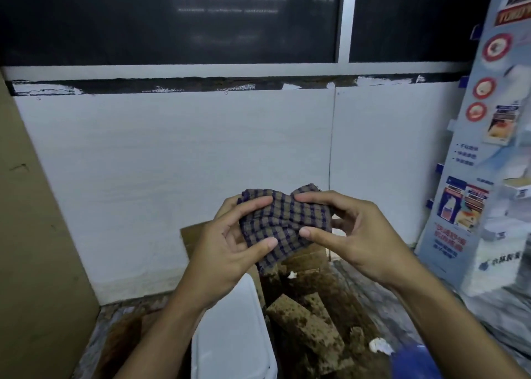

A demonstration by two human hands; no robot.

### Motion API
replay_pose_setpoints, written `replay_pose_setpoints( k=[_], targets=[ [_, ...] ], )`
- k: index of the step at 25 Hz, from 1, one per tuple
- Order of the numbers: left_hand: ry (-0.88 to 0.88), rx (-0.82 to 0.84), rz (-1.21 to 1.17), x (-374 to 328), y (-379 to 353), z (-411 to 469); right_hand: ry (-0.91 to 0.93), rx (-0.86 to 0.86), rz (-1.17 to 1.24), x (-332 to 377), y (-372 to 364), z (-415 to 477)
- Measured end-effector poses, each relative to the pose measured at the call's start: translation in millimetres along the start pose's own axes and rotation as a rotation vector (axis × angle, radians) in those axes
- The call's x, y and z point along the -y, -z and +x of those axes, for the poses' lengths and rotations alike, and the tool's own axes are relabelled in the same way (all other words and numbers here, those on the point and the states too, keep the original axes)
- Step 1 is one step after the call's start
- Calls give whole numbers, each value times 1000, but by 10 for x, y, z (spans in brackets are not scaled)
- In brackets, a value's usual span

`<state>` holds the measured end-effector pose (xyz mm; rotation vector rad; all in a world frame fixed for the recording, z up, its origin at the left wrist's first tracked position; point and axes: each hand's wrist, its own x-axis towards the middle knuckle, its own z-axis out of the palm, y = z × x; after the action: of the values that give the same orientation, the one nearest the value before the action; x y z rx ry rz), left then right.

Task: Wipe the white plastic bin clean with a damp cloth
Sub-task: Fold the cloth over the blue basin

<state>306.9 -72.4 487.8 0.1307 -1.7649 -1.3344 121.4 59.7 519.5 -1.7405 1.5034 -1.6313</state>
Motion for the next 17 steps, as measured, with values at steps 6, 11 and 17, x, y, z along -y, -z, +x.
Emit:
replay_pose_setpoints(
  k=[6,11,17],
  targets=[
    [100,230,-27,514,-895,187,-110,-171,-161,-432,741,-676],
    [216,407,-69,1121,-1676,119,-236,-287,-154,-933,1264,-1363],
    [337,575,-41,2179,-2507,-88,-409,-342,-155,-1900,1783,-2203]
  ],
)
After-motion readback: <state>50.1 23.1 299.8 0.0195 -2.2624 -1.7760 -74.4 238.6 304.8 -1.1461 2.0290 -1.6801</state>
